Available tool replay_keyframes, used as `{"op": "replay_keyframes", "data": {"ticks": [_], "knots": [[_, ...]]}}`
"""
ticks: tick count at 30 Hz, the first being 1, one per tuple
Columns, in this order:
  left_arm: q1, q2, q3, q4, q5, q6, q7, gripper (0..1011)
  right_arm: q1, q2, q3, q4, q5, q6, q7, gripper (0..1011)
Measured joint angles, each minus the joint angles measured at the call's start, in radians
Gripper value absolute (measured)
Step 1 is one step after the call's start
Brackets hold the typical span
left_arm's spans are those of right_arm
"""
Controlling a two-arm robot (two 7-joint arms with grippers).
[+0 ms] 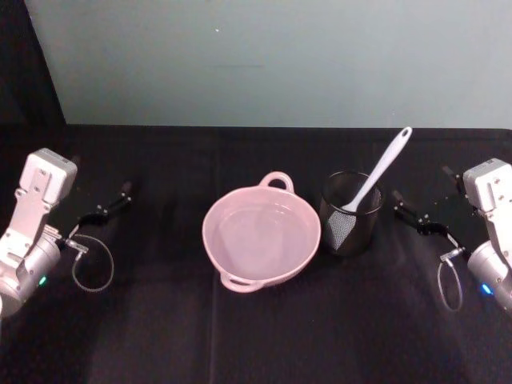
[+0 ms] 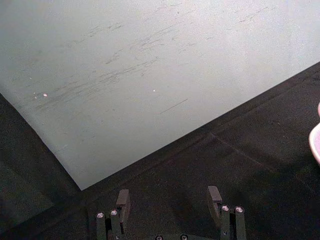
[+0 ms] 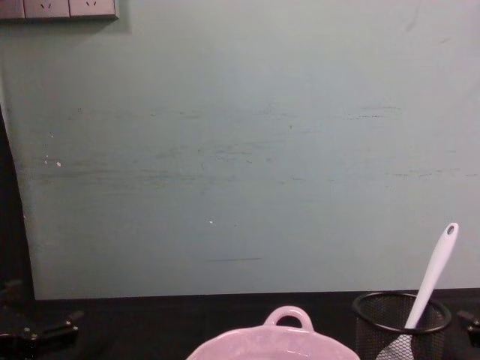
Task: Use the one hand to pick up the spoon and stir the clear water in the bowl.
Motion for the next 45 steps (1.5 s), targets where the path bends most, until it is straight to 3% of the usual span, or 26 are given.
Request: {"op": "replay_keyframes", "data": {"ticks": [41, 45], "knots": [[0.0, 0.0, 0.0, 0.0, 0.0, 0.0, 0.0, 1011, -0.006, -0.001, 0.007, -0.01, -0.013, 0.012, -0.002, 1003], [0.0, 0.0, 0.0, 0.0, 0.0, 0.0, 0.0, 1011, -0.037, -0.015, 0.051, -0.025, 0.054, 0.003, 0.018, 1003]]}}
